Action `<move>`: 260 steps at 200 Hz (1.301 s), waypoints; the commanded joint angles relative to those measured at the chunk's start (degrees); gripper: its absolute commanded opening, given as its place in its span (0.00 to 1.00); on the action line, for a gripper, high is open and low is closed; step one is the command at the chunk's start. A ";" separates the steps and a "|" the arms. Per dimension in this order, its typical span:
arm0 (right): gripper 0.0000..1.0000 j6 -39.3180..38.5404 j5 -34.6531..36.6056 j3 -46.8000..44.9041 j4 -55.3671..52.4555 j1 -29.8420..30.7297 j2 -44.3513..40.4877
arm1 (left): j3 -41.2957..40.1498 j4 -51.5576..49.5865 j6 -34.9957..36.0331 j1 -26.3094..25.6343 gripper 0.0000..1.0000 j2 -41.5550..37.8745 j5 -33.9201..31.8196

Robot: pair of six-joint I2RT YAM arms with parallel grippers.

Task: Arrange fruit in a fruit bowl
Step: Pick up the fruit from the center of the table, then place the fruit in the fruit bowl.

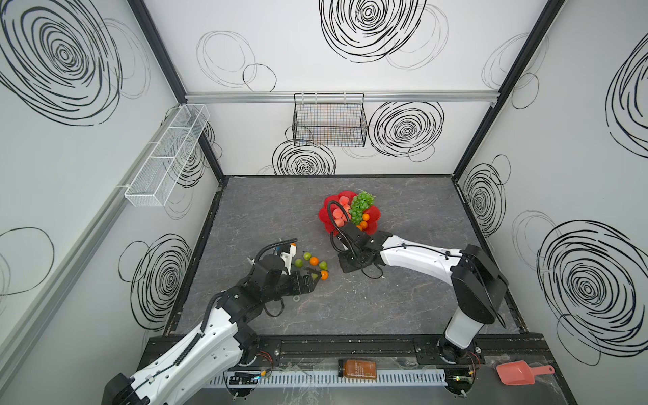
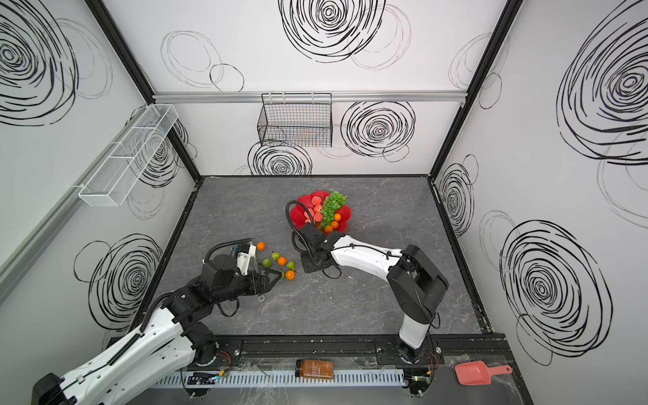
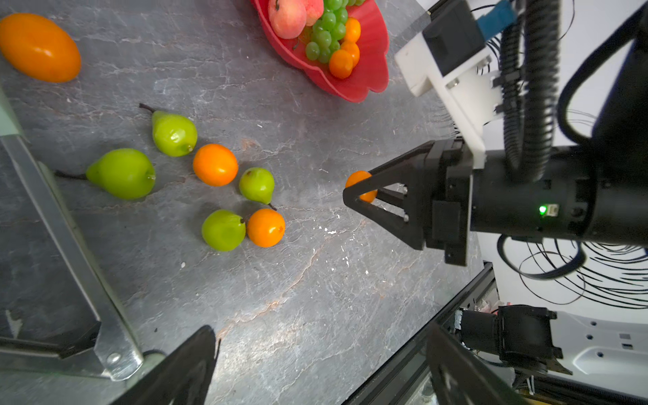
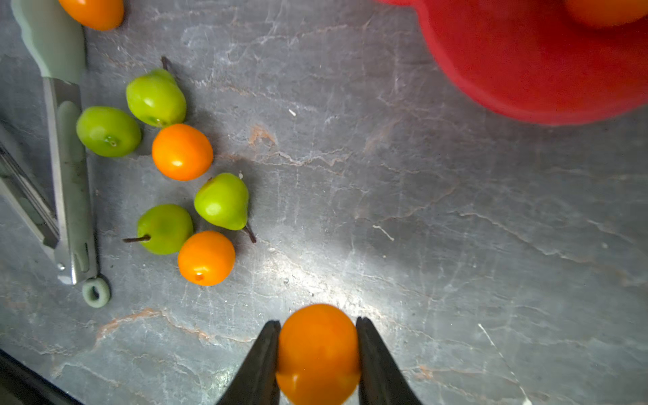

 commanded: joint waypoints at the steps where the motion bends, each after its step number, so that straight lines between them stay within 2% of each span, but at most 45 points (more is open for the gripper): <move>1: 0.33 -0.28 0.13 -0.57 -2.45 -1.93 -3.27 | 2.73 3.68 0.32 -0.56 0.96 1.19 -1.06; 65: 0.32 -3.18 -0.30 0.54 -4.13 -8.69 -6.18 | 7.29 7.30 1.84 -0.74 0.96 7.29 -0.23; 124: 0.32 -6.95 -0.75 4.99 -5.53 -16.36 -4.56 | 13.67 11.32 4.00 -0.41 0.96 15.56 0.58; 185: 0.31 -9.55 2.08 9.69 -5.61 -20.60 1.10 | 17.57 14.86 6.06 0.31 0.96 23.34 1.67; 260: 0.31 -12.48 4.07 19.14 -5.38 -23.73 11.75 | 19.67 17.75 6.76 2.14 0.96 28.70 2.87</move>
